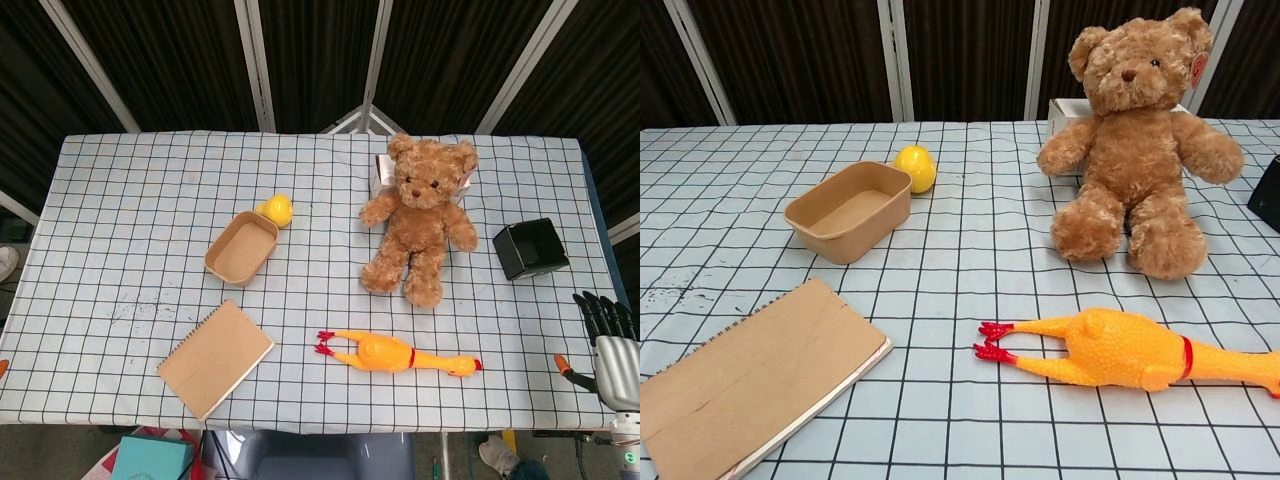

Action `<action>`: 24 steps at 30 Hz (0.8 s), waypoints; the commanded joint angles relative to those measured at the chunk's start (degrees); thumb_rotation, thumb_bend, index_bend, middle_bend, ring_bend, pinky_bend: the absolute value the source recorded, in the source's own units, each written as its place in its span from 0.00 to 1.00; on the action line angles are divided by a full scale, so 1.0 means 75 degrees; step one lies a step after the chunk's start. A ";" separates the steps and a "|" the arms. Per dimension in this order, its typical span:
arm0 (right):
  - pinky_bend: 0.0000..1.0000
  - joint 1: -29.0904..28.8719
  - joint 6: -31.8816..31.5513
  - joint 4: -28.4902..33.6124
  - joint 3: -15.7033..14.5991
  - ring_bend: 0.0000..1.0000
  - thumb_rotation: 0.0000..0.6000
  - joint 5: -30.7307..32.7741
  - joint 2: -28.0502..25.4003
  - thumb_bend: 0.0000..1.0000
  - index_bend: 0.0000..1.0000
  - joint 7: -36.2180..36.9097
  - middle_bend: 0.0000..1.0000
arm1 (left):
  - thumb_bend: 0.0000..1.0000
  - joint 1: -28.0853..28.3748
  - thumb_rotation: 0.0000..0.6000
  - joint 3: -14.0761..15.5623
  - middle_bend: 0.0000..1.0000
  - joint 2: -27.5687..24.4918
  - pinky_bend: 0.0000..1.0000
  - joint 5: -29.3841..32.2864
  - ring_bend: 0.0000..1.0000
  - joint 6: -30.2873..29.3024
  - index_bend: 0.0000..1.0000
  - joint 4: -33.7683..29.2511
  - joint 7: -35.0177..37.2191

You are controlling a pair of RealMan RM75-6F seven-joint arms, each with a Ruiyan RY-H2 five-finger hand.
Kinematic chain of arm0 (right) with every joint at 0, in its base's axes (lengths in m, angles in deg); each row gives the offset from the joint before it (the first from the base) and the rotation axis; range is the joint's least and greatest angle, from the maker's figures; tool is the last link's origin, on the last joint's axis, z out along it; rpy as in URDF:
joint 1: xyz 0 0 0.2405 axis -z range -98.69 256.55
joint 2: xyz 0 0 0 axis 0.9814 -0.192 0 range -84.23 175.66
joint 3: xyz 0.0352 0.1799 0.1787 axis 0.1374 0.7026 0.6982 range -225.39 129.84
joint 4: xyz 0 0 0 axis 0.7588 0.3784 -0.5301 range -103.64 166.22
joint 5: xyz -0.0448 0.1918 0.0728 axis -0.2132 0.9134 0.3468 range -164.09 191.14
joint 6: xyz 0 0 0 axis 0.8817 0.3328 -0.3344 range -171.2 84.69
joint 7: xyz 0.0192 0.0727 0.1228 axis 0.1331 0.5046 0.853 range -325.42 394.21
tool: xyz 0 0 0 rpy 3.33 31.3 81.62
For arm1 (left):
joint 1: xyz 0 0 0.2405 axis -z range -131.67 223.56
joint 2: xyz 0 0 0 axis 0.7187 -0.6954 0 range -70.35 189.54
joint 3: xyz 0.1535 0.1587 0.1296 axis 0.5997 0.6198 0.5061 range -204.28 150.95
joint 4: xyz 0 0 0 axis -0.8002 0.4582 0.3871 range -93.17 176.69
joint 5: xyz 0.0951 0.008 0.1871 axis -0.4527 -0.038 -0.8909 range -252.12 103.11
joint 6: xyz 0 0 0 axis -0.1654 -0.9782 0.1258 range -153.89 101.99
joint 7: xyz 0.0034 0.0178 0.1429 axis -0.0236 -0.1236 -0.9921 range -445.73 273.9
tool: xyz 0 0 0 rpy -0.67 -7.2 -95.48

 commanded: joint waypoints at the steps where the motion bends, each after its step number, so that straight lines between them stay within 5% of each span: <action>1: 0.00 -0.0049 0.0171 0.0124 0.0075 0.03 1.00 0.0126 0.0072 0.28 0.11 0.0292 0.09 | 0.27 -0.0044 1.00 0.0046 0.00 0.0012 0.13 -0.0077 0.00 -0.0066 0.22 0.0013 -0.0022; 9: 0.00 -0.0387 0.1070 0.0407 0.0255 0.06 1.00 0.0314 -0.0070 0.28 0.11 0.2331 0.09 | 0.27 -0.0019 1.00 -0.0002 0.00 0.0009 0.13 0.0046 0.00 0.0019 0.22 0.0014 -0.0014; 18: 0.00 -0.1878 0.4374 0.0237 0.1787 0.11 1.00 0.3716 -0.0308 0.28 0.11 0.4094 0.12 | 0.27 0.0015 1.00 -0.0094 0.00 -0.0019 0.14 0.0274 0.00 0.0143 0.22 0.0015 0.0035; 24: 0.00 -0.2676 0.5122 -0.0464 0.2096 0.15 1.00 0.5208 0.0107 0.28 0.11 0.3629 0.17 | 0.27 0.0026 1.00 -0.0117 0.00 0.0002 0.14 0.0349 0.00 0.0182 0.22 0.0006 -0.0053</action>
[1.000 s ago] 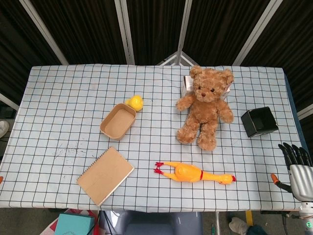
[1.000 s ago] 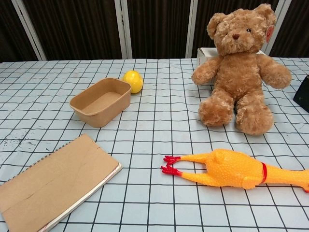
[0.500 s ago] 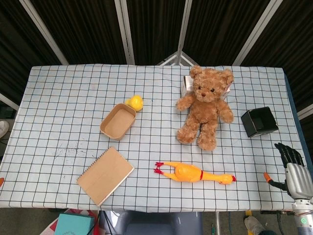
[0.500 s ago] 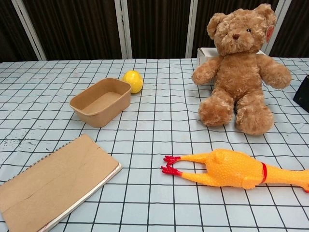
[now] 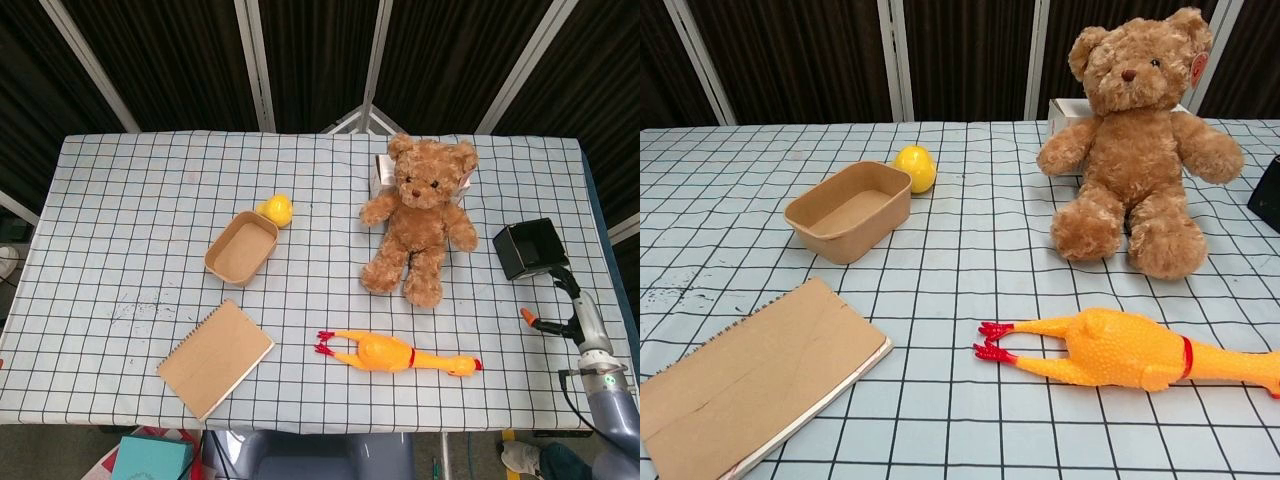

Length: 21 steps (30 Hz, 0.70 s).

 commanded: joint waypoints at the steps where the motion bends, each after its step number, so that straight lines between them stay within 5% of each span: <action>1: 0.00 -0.0873 0.0709 -0.0586 0.0501 0.15 1.00 0.1335 0.0333 0.28 0.11 -0.0202 0.17 | 0.27 0.0015 1.00 -0.0012 0.00 0.0015 0.14 0.0047 0.00 0.0042 0.22 -0.0010 -0.0058; 12: 0.00 -0.1740 0.0346 -0.0729 0.0731 0.19 1.00 0.2921 0.0744 0.28 0.13 -0.1407 0.24 | 0.27 0.0079 1.00 -0.0076 0.00 0.0058 0.14 0.0208 0.00 0.0166 0.22 -0.0049 -0.0258; 21: 0.00 -0.2141 -0.0327 -0.0453 0.0718 0.22 1.00 0.3524 0.1163 0.28 0.28 -0.2303 0.30 | 0.27 0.0085 1.00 -0.0093 0.00 0.0041 0.14 0.0256 0.00 0.0196 0.22 -0.0055 -0.0232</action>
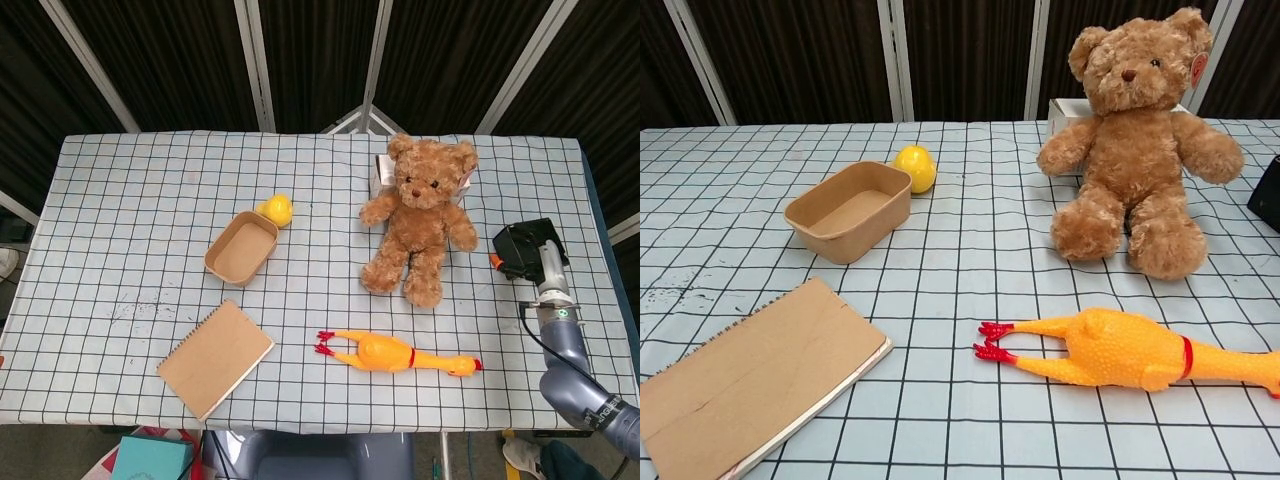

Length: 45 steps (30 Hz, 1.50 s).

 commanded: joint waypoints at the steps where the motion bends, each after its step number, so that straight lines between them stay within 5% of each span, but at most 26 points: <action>1: 0.00 -0.0212 -0.0411 0.0070 0.0000 0.23 1.00 0.0290 0.0298 0.28 0.29 -0.0406 0.30 | 0.27 -0.0001 1.00 -0.0001 0.00 -0.0008 0.14 0.0004 0.00 0.0006 0.22 0.0003 0.0023; 13: 0.00 -0.1142 -0.1649 -0.0156 0.0389 0.23 1.00 0.1492 0.1319 0.28 0.30 -0.2006 0.30 | 0.27 0.0014 1.00 -0.0029 0.00 -0.0086 0.14 0.0064 0.00 0.0079 0.22 0.0054 0.0229; 25: 0.00 -0.1496 -0.1916 -0.1070 0.0739 0.27 1.00 0.2130 0.2000 0.28 0.33 -0.2939 0.36 | 0.27 0.0008 1.00 -0.0049 0.00 -0.0173 0.14 0.0104 0.00 0.0117 0.22 0.0109 0.0492; 45: 0.00 -0.1245 -0.1749 -0.1630 0.1153 0.36 1.00 0.1714 0.2397 0.28 0.40 -0.3103 0.49 | 0.27 0.0038 1.00 -0.0052 0.00 -0.0131 0.14 0.0149 0.00 0.0156 0.22 0.0077 0.0326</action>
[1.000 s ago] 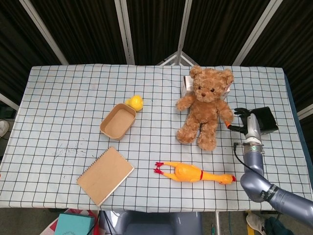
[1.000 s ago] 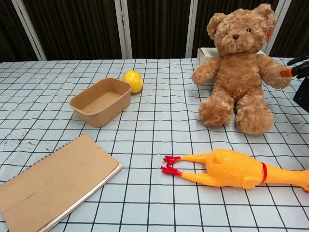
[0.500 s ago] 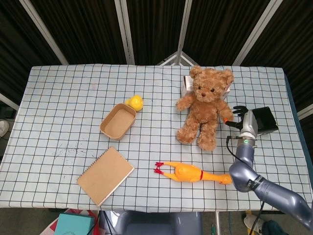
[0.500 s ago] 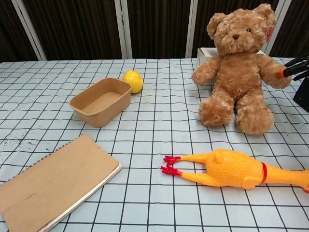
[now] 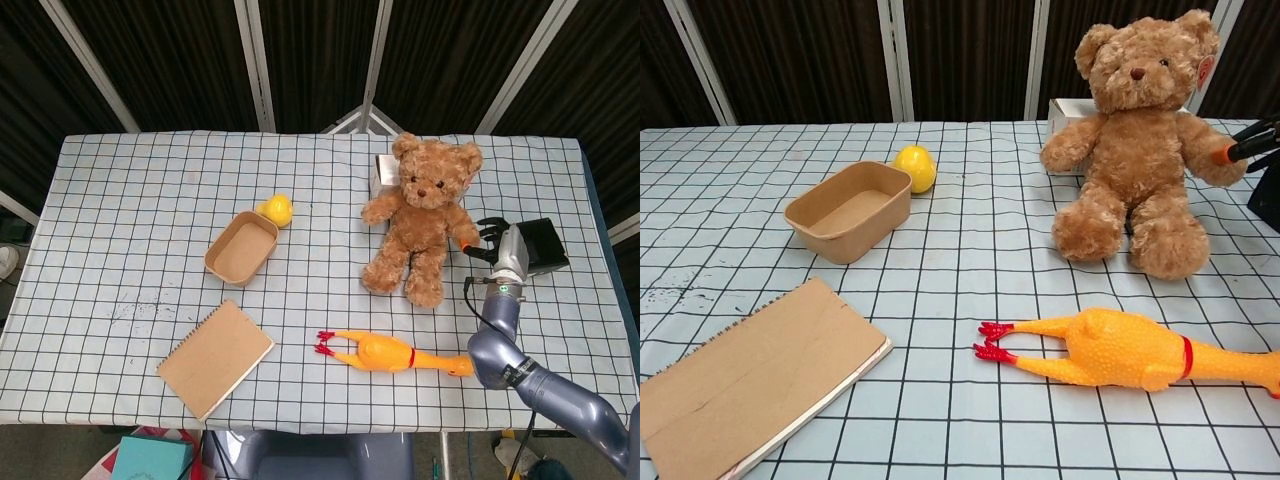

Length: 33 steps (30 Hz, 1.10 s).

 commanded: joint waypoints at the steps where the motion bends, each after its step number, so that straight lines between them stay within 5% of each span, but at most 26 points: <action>1: 0.00 0.0007 -0.0005 0.0023 0.0058 0.37 1.00 -0.0059 0.0010 0.28 0.41 -0.0012 0.50 | 0.27 0.0003 1.00 -0.0003 0.00 0.0002 0.14 0.0012 0.00 0.0008 0.22 -0.0001 -0.0009; 33: 0.00 0.0211 -0.0081 -0.0221 0.0252 0.39 1.00 -0.0484 0.0378 0.36 0.49 -0.0288 0.54 | 0.27 -0.0013 1.00 -0.0006 0.00 -0.0015 0.14 0.0022 0.00 -0.0020 0.22 -0.0008 0.0029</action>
